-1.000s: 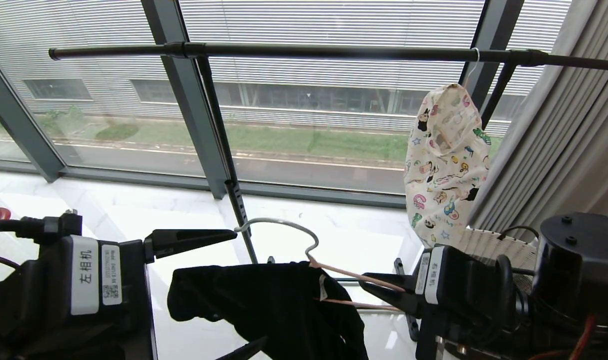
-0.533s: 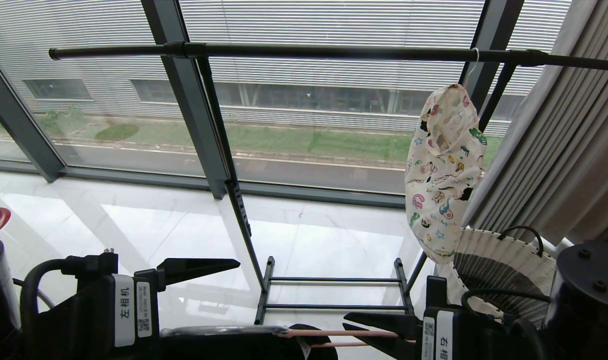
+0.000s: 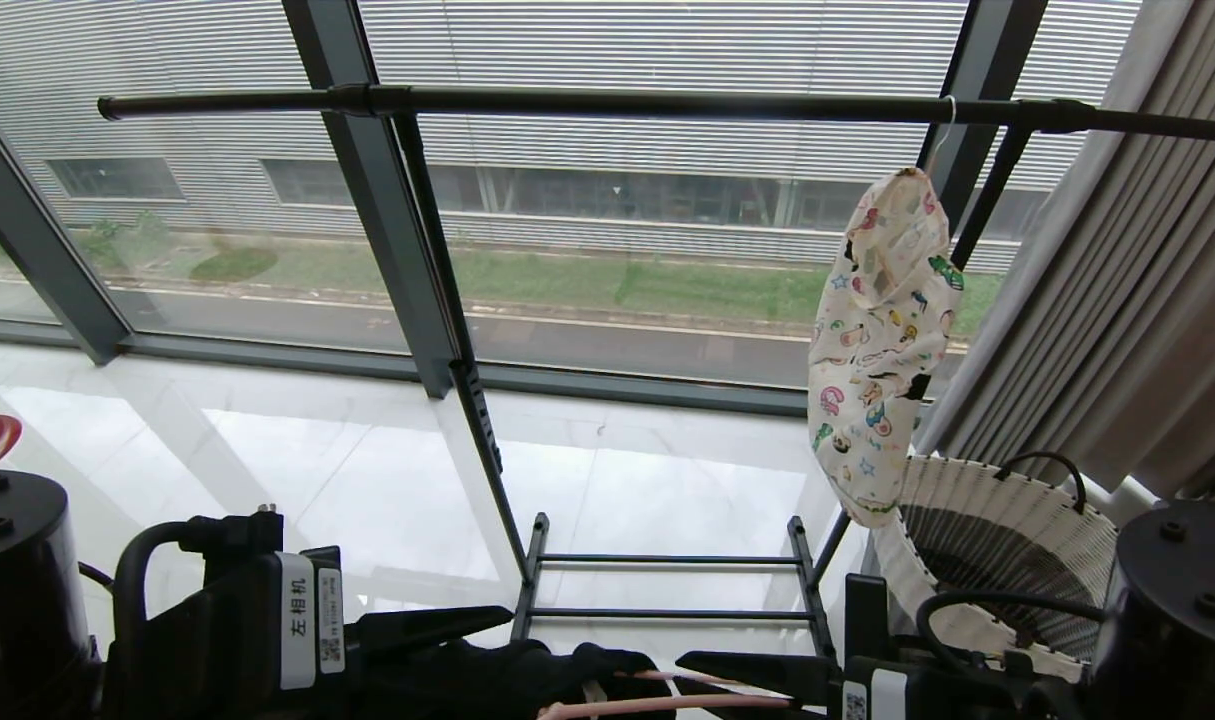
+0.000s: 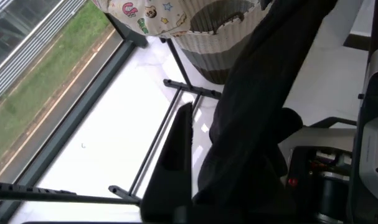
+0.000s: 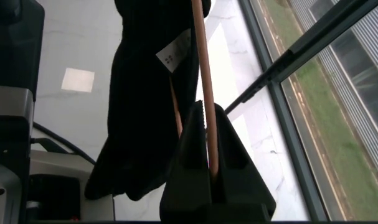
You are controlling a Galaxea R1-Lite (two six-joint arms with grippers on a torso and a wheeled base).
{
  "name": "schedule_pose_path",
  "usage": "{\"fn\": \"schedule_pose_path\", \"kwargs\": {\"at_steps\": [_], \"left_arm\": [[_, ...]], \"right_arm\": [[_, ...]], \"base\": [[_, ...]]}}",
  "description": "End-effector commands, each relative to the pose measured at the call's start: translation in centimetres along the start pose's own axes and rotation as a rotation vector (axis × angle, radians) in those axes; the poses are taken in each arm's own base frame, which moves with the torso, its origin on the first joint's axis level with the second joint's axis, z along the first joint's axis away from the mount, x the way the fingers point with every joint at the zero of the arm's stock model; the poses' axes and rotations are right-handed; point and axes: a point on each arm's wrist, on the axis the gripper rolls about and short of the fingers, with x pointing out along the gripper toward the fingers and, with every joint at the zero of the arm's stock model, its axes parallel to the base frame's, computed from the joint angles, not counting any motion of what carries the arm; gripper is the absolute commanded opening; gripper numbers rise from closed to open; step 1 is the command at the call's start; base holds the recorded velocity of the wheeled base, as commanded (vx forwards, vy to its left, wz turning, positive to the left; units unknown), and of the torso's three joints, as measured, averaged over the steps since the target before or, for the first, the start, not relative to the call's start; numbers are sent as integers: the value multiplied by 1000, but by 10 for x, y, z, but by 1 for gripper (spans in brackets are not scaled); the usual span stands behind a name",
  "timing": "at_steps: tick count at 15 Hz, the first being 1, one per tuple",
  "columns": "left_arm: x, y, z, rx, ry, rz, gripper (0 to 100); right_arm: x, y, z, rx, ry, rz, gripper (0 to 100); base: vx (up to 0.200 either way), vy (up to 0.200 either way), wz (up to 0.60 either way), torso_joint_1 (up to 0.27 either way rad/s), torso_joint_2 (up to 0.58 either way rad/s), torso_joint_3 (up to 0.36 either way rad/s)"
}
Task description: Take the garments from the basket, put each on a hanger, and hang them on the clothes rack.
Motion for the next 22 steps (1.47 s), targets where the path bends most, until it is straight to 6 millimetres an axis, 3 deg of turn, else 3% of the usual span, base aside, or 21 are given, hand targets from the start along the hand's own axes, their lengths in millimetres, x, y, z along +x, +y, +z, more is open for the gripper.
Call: {"fn": "schedule_pose_path", "kwargs": {"at_steps": [1,6,7,13,16,18,22], "left_arm": [[1,-1,0,0,0,-11,0],[1,-1,0,-10,-2,-12,0],[1,-1,1,-30,-3,-9,0],[2,3,-1,-191,69,118,0],[11,10,-1,-355,93,165,0],[19,28,17,-424,33,196,0],[23,46,34,-420,-8,273,0]], "right_arm": [[0,0,0,1,0,-1,0],[0,0,0,1,2,-7,0],[0,-1,0,1,3,-10,100],[-9,-16,-1,13,28,-120,100],[-12,-18,-1,15,25,-134,100],[-8,-17,-4,19,36,-120,100],[7,-15,-13,113,75,-114,100]], "base": [[0,0,0,0,0,0],[0,0,0,0,0,0],[0,0,0,0,0,0],[0,0,0,0,0,0],[0,0,0,0,0,0],[0,0,0,0,0,0],[0,0,0,0,0,0]]}}
